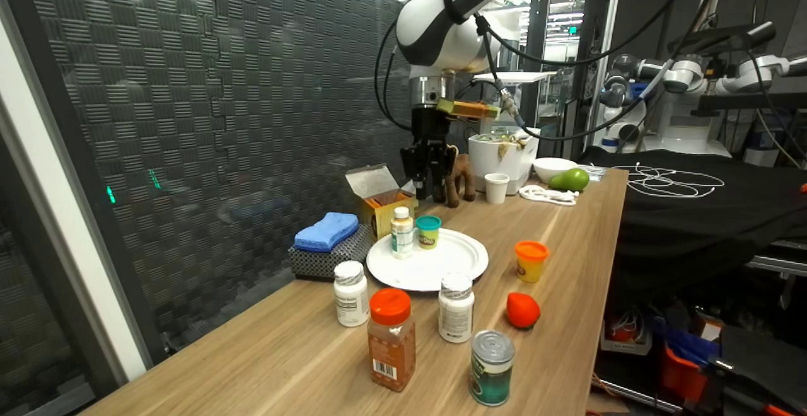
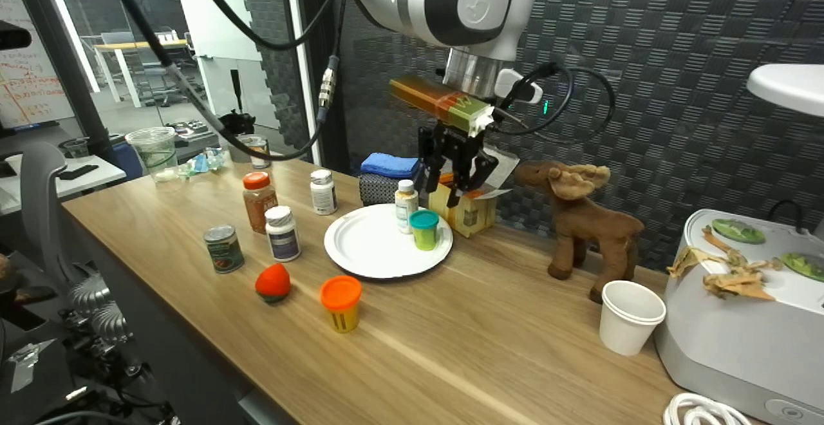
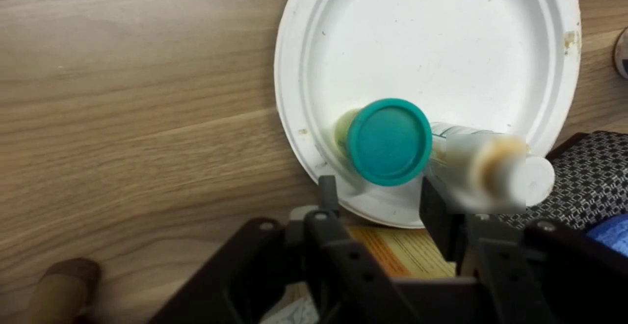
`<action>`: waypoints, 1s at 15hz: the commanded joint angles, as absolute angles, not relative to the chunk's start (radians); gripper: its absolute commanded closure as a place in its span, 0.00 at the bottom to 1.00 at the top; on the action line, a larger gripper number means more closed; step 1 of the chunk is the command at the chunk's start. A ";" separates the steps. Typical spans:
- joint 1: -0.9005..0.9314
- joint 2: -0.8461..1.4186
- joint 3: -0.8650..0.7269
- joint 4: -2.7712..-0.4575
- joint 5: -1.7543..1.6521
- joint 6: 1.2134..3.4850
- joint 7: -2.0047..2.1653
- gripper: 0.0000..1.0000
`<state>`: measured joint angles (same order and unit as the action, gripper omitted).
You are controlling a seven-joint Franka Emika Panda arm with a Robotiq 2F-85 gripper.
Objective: Pick up all the objects surrounding the white plate and arrange them on the plate
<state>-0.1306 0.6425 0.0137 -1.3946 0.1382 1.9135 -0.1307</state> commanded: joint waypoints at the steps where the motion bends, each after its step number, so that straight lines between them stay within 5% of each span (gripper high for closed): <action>1: -0.092 0.508 -0.007 -1.538 0.117 2.005 -0.058 0.76; 8: -0.030 0.281 -0.032 -1.899 0.097 2.260 0.149 0.76; 9: -0.021 0.240 -0.036 -1.952 0.086 2.279 0.176 0.26; 12: 0.005 0.097 -0.027 -2.081 0.060 2.236 0.254 0.11; 13: -0.019 0.237 -0.025 -1.955 0.082 2.236 0.199 0.04; 14: -0.014 0.205 -0.024 -1.983 0.081 2.234 0.205 0.22; 15: -0.014 0.200 -0.024 -1.986 0.081 2.233 0.205 0.14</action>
